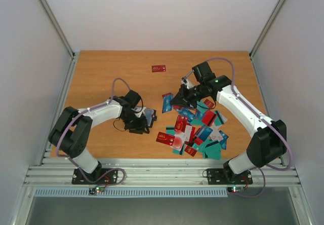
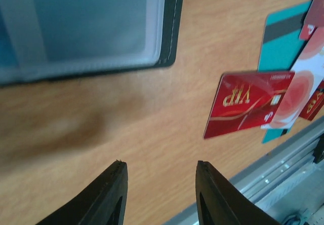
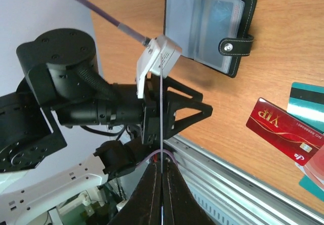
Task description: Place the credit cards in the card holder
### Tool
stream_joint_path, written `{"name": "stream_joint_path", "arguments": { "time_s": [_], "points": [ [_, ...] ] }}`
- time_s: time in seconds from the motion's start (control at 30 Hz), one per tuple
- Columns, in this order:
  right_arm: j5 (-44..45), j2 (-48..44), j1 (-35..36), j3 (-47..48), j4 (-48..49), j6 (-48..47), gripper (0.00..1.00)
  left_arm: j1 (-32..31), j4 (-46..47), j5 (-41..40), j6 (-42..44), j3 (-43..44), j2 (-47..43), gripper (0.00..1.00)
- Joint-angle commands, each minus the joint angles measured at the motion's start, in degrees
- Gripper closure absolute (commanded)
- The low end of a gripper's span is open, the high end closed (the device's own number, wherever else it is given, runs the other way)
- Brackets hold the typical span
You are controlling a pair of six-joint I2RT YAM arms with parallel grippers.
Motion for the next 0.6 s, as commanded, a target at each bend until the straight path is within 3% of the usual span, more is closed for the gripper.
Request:
{"name": "stream_joint_path", "arguments": {
  "time_s": [0.0, 0.57],
  "points": [
    [1.26, -2.55, 0.10, -0.38, -1.23, -0.84, 0.99, -0.17, 7.21, 0.90, -1.71, 2.62, 3.60, 0.61],
    [1.69, -2.85, -0.75, -0.66, -2.02, -1.16, 0.99, -0.25, 12.25, 1.10, -3.68, 10.80, 16.01, 0.64]
  ]
}}
